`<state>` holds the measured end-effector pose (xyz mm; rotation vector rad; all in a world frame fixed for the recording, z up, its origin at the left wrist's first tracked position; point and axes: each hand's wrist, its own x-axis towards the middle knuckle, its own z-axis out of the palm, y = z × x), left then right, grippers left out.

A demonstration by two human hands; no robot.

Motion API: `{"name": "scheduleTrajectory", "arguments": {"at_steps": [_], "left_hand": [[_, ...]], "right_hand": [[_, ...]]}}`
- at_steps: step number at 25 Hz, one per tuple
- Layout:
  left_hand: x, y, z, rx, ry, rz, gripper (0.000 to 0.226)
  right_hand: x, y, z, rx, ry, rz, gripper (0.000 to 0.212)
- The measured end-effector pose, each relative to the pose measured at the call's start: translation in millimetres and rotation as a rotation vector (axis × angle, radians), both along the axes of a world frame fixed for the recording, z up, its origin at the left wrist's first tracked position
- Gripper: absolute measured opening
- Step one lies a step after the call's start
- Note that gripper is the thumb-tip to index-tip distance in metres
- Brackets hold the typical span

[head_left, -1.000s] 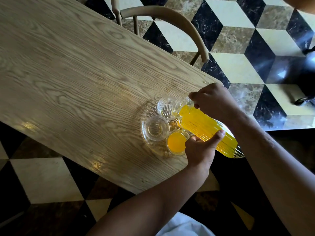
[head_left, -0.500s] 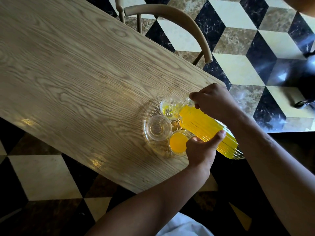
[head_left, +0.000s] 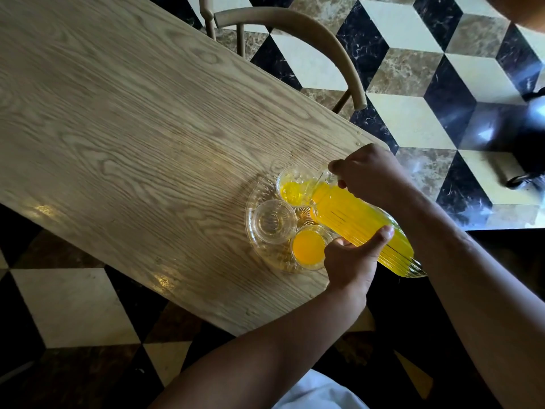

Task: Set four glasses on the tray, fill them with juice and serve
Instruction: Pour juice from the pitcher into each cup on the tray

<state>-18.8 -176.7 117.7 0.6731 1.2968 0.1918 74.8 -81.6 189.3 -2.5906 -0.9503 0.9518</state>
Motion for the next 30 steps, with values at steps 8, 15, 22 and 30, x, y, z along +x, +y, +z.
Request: {"name": "scheduleTrajectory", "arguments": {"at_steps": [8,15,22,30], "left_hand": [[0.8,-4.7,-2.9,-0.044,0.001,-0.008,0.095],[-1.0,-5.7,-3.1,-0.052,0.001,-0.032,0.095],[-3.3,-2.2,-0.6,-0.047,-0.007,-0.027,0.100],[-7.2,-1.5,1.2,-0.025,0.009,-0.021,0.106]], "right_hand": [[0.4,-2.0,-6.1,0.003,0.015,-0.026,0.039],[2.5,-2.7,-7.1,-0.003,0.016,-0.038,0.039],[0.6,-1.1,-2.8,0.002,-0.007,-0.042,0.037],[-3.2,-1.5,0.5,-0.015,0.008,-0.041,0.035]]}}
